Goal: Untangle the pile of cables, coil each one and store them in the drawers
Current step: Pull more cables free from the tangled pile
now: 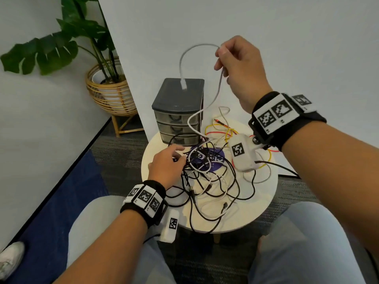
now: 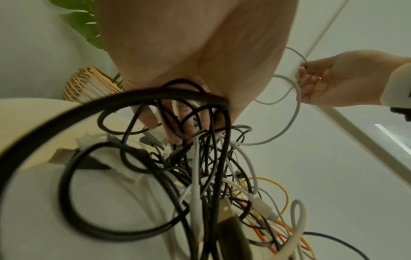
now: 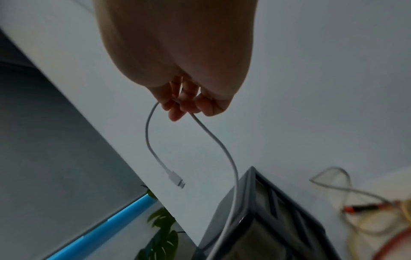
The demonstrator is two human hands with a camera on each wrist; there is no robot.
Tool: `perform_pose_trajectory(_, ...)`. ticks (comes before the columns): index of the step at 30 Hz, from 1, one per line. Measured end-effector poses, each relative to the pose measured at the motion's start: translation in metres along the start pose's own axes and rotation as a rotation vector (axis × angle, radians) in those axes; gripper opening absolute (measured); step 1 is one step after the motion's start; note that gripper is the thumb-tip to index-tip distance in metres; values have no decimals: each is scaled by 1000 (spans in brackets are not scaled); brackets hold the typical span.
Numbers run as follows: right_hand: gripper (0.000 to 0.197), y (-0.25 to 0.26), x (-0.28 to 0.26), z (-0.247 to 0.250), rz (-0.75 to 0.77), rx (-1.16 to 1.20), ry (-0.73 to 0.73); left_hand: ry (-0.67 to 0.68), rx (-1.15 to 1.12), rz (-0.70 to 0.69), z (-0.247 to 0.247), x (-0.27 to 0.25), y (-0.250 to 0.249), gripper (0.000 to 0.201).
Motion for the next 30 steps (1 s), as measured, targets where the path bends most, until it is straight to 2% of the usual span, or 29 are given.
perform_pose_trajectory(3,15,1,-6,-5,37,-47,48,3,82,17,9,5,-14,27)
perform_pose_trajectory(5,15,-1,-10,-7,35,-48,51,41,-23,-53,16,9,-31,33)
perform_pose_trajectory(8,14,3,-12,-5,23,-29,32,195,-128,-160,20,13,-57,44)
perform_pose_trajectory(11,15,12,-9,7,61,-11,-55,380,66,-129,10,18,-61,46)
perform_pose_trajectory(14,15,19,-4,33,67,-25,-182,432,246,-113,2,20,-50,35)
perform_pose_trajectory(17,14,10,-5,56,28,-116,-229,424,269,-138,1,21,-52,22)
perform_pose_trajectory(19,15,-7,-10,61,-36,-255,-177,394,242,-135,3,21,-56,20)
perform_pose_trajectory(24,15,-77,-40,54,-258,-677,216,366,181,-126,8,23,-62,15)
perform_pose_trajectory(26,20,-96,-55,48,-313,-751,295,367,149,-120,10,24,-61,16)
perform_pose_trajectory(28,29,-98,-65,37,-264,-760,341,370,122,-106,11,24,-59,20)
perform_pose_trajectory(30,23,-86,-72,23,-141,-701,376,366,93,-98,11,23,-58,23)
Point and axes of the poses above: each hand's wrist, its own x-axis towards the middle knuckle, its own z-axis out of the back of the hand, y = z × x, the point moved 4 cm from there along x, towards the middle knuckle, and after that the axes turned 3 degrees about -z, right-handed, at the moved point
